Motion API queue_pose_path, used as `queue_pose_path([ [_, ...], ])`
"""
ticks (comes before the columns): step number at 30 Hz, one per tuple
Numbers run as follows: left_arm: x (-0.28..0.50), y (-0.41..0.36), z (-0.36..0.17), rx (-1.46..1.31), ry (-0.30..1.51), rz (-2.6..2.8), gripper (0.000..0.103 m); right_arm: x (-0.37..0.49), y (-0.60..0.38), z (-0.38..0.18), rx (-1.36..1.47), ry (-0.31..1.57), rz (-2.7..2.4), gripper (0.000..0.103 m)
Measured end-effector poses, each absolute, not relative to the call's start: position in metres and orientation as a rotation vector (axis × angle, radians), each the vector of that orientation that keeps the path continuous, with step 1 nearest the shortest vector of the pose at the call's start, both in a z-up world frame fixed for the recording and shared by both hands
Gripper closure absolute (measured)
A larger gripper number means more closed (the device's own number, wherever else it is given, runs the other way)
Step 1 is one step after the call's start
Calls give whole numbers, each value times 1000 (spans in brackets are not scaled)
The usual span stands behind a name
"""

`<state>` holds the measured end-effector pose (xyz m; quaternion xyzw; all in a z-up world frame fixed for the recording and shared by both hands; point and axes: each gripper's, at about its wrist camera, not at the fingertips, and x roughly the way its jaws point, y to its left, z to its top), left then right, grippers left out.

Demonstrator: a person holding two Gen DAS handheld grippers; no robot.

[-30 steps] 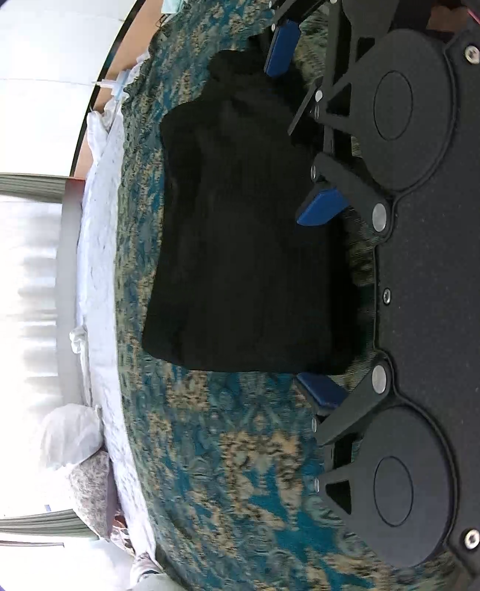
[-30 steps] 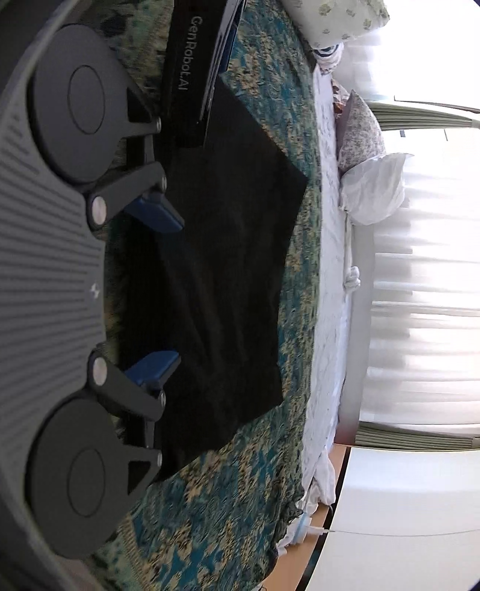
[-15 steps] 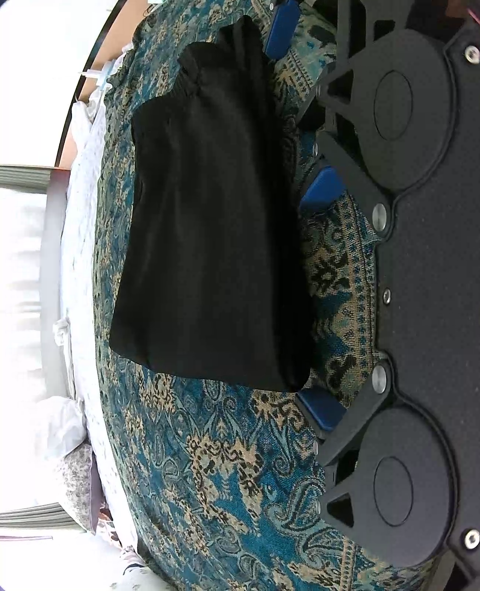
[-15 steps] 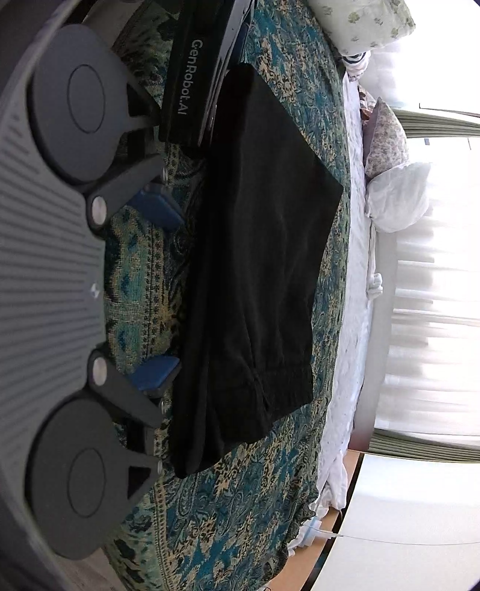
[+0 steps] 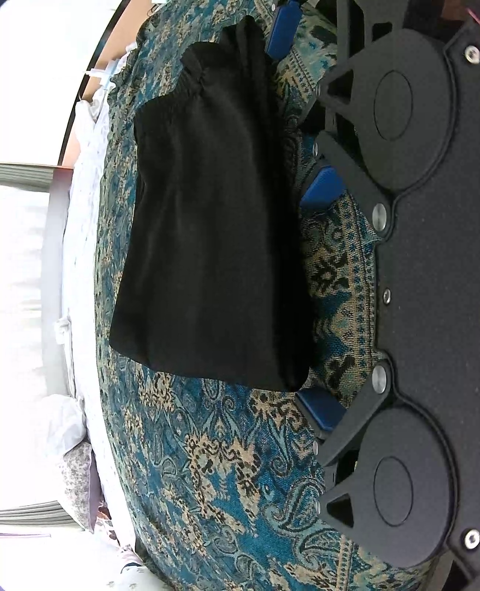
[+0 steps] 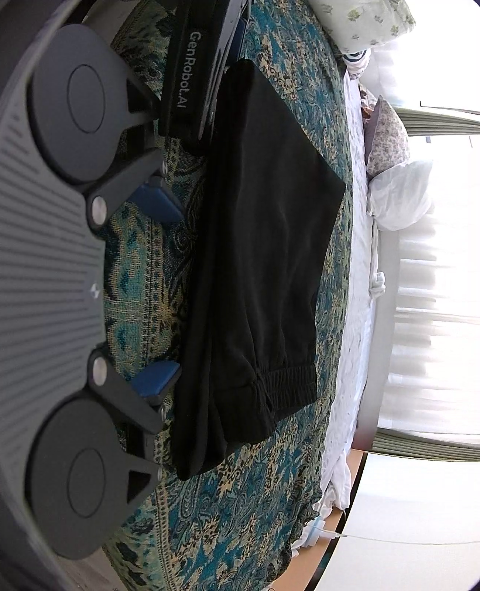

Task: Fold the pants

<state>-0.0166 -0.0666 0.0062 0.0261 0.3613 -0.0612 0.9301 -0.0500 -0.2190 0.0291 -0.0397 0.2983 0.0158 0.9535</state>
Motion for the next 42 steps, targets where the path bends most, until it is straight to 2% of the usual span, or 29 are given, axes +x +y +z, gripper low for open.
queue_pose_path([
  [42,-16,-66,7,49,744,-128,0,-50,-227,29,-82,626,-12,8],
])
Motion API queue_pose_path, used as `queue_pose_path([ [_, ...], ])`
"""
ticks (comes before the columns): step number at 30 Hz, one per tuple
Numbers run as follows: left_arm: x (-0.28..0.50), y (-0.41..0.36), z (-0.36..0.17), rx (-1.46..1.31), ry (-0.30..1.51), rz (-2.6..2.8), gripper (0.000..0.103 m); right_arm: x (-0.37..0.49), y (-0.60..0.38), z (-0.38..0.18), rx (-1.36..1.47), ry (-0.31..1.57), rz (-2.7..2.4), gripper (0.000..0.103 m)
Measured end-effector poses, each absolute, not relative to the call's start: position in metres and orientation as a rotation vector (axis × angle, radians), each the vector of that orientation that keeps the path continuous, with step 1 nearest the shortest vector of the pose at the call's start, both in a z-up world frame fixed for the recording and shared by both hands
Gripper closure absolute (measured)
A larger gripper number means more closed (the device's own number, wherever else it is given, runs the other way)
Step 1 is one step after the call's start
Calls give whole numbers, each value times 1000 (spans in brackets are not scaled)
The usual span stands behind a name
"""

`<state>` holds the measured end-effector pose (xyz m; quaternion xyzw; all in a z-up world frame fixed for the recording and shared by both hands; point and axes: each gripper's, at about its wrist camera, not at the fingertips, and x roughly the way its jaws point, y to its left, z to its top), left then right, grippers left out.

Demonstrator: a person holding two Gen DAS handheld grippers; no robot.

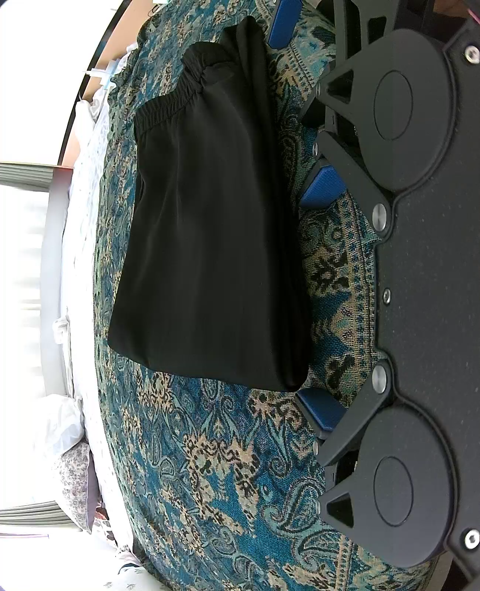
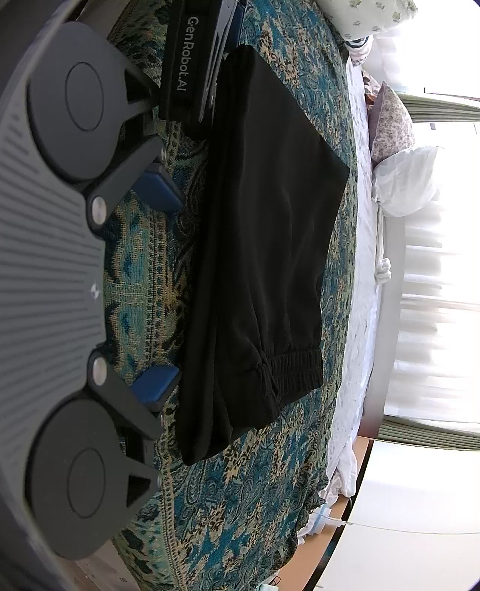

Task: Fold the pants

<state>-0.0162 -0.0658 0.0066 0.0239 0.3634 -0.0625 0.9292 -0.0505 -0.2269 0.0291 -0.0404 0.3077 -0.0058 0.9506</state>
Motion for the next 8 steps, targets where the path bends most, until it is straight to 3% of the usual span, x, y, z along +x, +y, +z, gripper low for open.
queue_pose_path([
  [8,-16,-65,7,50,744,-129,0,-50,-227,29,-83,626,-12,8],
])
